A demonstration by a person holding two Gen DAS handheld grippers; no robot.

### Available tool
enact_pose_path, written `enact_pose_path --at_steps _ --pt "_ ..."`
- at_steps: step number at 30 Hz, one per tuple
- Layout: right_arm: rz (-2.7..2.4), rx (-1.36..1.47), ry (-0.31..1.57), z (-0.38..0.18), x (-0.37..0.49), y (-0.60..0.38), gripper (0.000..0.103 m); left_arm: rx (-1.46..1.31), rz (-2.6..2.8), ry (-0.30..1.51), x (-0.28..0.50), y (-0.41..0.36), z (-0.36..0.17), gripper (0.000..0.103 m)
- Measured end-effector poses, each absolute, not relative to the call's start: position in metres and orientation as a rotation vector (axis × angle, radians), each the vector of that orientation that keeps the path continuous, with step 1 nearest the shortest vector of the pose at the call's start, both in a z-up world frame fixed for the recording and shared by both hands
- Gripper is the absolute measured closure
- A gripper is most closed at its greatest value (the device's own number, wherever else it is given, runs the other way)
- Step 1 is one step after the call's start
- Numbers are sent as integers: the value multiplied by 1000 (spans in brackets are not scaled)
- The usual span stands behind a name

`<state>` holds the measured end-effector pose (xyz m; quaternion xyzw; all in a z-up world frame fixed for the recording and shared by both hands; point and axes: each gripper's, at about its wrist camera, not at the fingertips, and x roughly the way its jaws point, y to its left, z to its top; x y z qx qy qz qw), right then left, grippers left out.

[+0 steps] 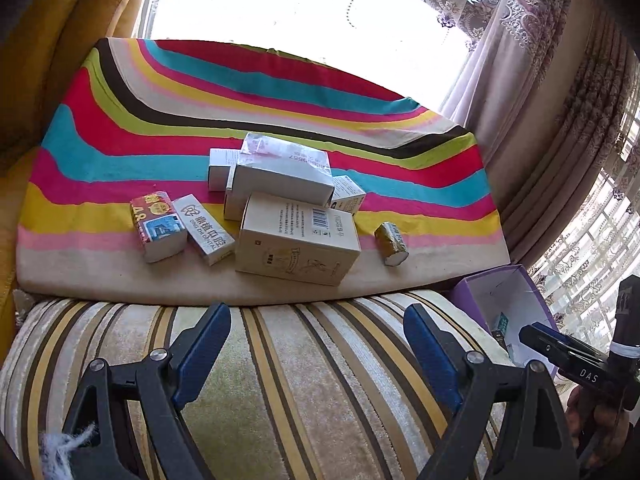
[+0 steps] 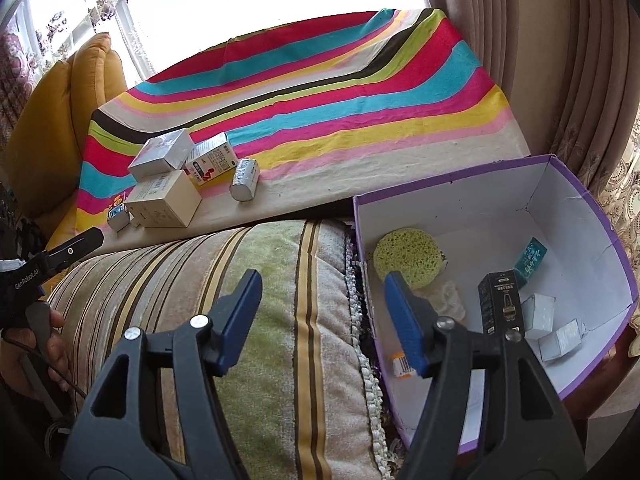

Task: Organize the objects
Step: 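Move both open grippers back to the pile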

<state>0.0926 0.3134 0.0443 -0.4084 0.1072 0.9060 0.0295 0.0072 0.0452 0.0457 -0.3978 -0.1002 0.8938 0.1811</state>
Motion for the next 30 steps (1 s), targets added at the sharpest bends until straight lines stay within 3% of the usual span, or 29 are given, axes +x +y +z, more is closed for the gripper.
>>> enact_pose_path --at_steps 11,30 --pt "2841 -1280 317 45 67 284 35 -1162 2597 -300 -5 -17 44 14" --pt "2880 -1397 266 35 7 231 31 -1241 2530 -176 -58 -36 34 14"
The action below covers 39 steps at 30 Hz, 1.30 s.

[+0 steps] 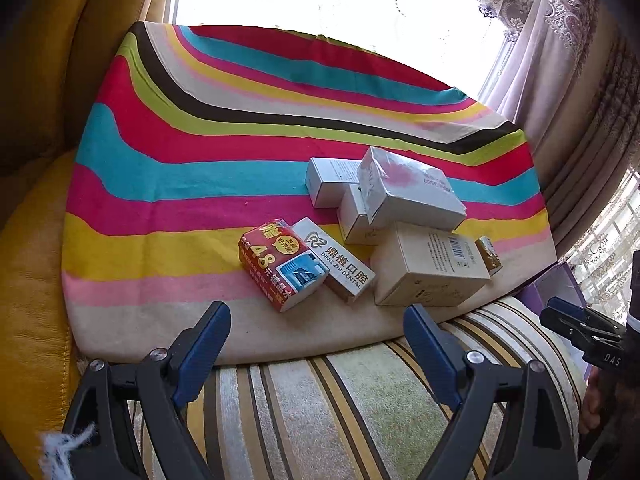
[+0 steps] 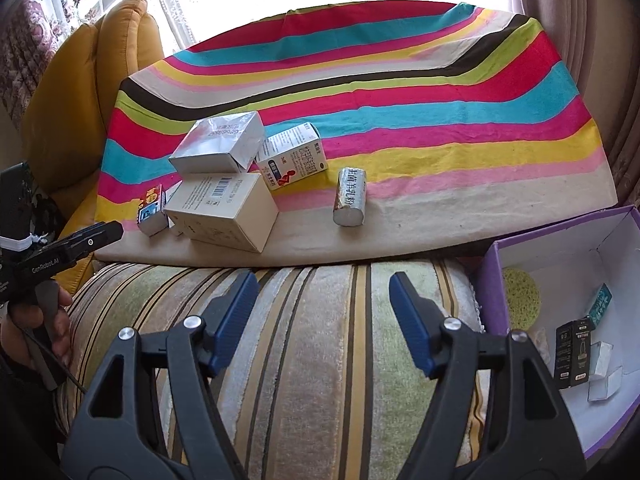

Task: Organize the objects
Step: 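Move both open grippers back to the pile, then grasp the gold can with the right gripper while the left grasps the beige barcode box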

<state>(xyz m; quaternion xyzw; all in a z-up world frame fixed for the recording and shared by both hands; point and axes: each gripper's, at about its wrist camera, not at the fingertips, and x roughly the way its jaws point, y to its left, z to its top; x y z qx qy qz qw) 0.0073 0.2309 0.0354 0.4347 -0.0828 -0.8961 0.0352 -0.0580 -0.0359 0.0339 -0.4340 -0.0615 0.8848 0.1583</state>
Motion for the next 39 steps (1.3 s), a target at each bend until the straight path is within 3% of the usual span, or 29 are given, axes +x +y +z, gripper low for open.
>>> enact_pose_path --at_steps 8,11,20,28,32,39 --pt "-2766 1417 -148 25 -32 225 31 -1154 2499 -227 -55 -7 42 13" --pt "-2768 1423 -111 23 -45 226 31 -1118 2504 -254 -55 10 46 0" --pt "-2757 1470 -39 9 -72 226 32 -1137 2550 -244 -65 58 43 0" --pt "-2727 1516 -20 -2 -88 228 49 -1184 2596 -156 -75 85 34 0" --pt "-2713 1541 -27 -7 -92 233 73 -1221 2618 -112 -79 92 29 0" --pt "-2714 1509 -89 -8 -86 240 74 -1293 2617 -50 -83 101 19 0"
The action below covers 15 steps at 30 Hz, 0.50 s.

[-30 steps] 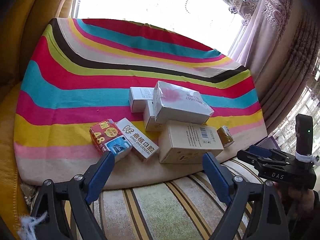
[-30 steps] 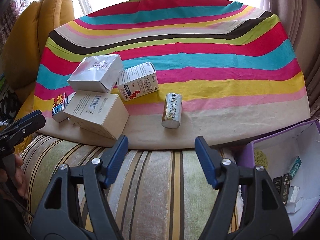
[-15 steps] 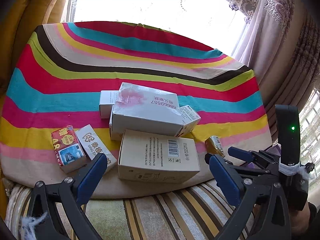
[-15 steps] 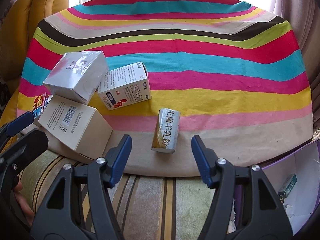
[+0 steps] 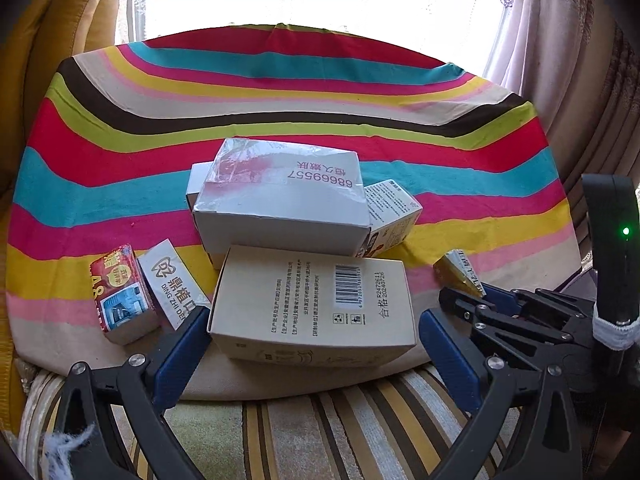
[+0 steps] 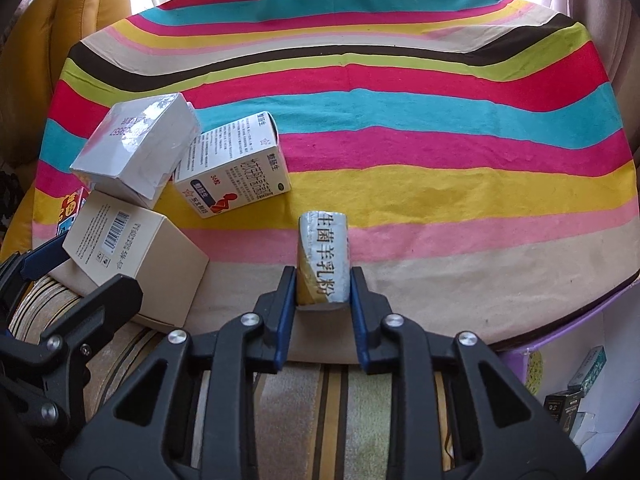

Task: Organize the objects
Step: 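Grasp the gold can with the right gripper while the left grasps the beige barcode box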

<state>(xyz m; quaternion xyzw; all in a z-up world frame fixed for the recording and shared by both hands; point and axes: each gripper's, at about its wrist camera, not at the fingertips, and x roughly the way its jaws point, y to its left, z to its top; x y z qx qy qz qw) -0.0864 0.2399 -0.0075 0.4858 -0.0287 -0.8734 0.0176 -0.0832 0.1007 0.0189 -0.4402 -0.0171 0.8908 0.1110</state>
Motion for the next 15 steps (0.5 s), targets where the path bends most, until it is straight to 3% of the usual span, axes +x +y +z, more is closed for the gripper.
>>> enact_pose_path --at_steps 15 --pt "-2749 1446 -168 -2 -67 250 74 -1358 2615 -19 -84 109 8 2"
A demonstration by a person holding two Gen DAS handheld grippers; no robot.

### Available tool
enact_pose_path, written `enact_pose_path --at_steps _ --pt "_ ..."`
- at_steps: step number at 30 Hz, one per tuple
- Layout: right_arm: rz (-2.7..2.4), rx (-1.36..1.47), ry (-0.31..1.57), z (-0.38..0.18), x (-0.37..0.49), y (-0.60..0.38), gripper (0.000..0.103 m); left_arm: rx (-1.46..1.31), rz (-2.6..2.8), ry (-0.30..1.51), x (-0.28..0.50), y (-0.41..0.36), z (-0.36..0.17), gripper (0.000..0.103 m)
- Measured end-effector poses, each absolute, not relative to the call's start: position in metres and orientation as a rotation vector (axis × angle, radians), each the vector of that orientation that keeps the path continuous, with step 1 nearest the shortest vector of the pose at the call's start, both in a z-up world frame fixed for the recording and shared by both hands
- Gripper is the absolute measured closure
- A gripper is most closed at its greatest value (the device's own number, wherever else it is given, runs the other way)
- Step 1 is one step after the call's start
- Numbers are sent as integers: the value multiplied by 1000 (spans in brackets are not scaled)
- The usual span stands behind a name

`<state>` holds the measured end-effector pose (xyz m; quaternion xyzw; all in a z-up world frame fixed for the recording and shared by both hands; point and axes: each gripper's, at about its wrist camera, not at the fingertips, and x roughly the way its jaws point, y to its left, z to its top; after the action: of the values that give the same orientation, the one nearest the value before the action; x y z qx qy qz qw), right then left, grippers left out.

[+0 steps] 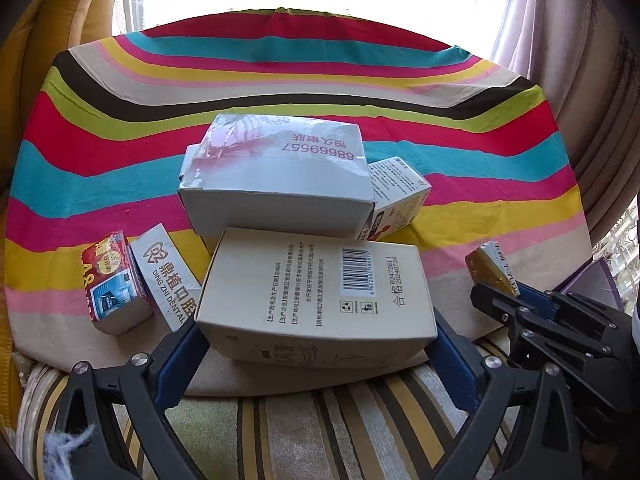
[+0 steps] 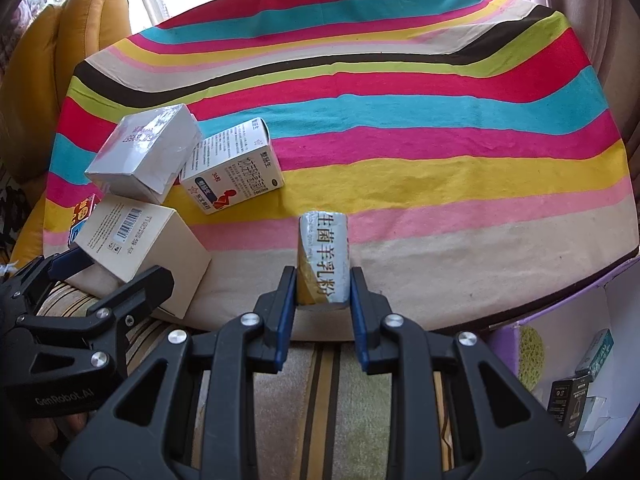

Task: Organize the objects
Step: 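Grasp the gold can with the right gripper while the left grasps the beige barcode box, then carry the can and beige box into the purple box and open both grippers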

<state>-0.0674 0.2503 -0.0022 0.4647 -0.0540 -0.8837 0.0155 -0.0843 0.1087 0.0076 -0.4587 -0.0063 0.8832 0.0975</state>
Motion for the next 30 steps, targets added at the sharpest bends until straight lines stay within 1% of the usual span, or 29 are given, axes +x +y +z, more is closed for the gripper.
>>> enact_pose_path --at_steps 15,30 --pt "-2781 1355 -282 22 -23 274 74 -1258 2599 -70 -50 118 30 2" --pt "-2887 1351 -413 32 37 346 74 -1103 2445 110 -9 200 50 2"
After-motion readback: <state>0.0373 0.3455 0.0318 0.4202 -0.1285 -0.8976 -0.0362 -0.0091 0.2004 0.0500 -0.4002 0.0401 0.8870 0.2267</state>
